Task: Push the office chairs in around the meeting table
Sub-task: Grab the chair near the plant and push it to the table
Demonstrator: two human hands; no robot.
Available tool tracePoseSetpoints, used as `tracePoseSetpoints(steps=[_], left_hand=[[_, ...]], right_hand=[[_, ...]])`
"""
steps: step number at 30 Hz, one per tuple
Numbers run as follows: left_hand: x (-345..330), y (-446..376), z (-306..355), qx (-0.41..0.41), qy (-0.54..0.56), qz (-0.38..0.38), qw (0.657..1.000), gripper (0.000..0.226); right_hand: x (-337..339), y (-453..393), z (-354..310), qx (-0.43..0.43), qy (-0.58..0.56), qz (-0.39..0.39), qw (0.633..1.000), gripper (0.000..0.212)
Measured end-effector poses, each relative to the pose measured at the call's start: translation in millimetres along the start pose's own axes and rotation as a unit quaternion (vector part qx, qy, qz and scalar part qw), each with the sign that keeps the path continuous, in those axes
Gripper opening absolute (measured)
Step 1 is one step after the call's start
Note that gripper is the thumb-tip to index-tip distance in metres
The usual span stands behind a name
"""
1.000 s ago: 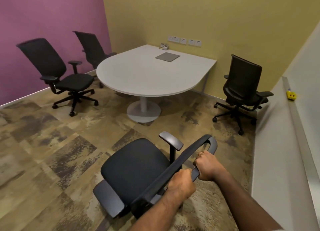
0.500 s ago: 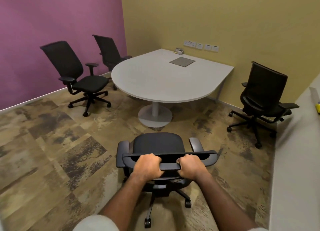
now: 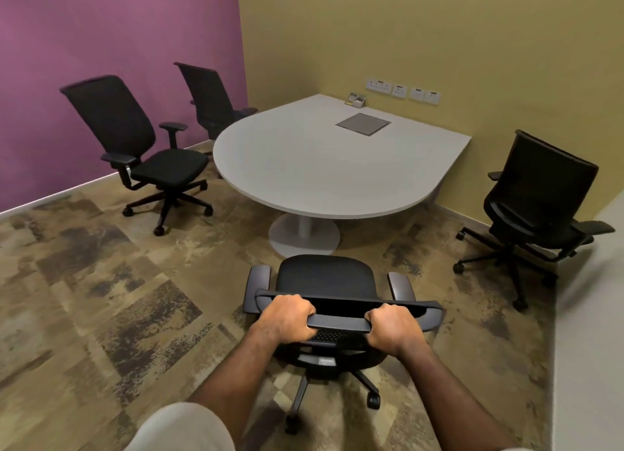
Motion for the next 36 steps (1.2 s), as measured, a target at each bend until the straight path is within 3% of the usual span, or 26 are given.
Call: tracePoseSetpoints(steps=[6, 12, 22, 30, 36], left_hand=[[3, -48, -33, 0.024, 0.0, -0.004, 1.0, 0.031], [10, -120, -69, 0.065, 0.039, -0.045, 0.996, 0.019], [32, -268, -134, 0.109, -0.014, -0.025, 0.994, 0.014], [26, -298, -137, 0.113, -0.034, -0.023, 0.993, 0.025], [26, -284, -139, 0.114, -0.022, -0.036, 0.993, 0.017]], right_hand=[[5, -64, 14, -0.002, 0.005, -0.004, 1.0, 0.017], [8, -152, 43, 0.003, 0.004, -0.025, 1.0, 0.015], [42, -314, 110, 0.084, 0.022, 0.034, 0.996, 0.021], [43, -333, 131, 0.104, 0.005, 0.033, 0.994, 0.021], [41, -319, 119, 0.089, 0.0, 0.037, 0.995, 0.019]])
Point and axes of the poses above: each hand's wrist, its own y-axis away from the middle knuckle, its own x-axis out of the back of the hand, z = x × y, the point moved 2 cm from there along -y, towards the middle knuckle, and after that the axes turned 14 degrees about -x, right-handed, at the moved point
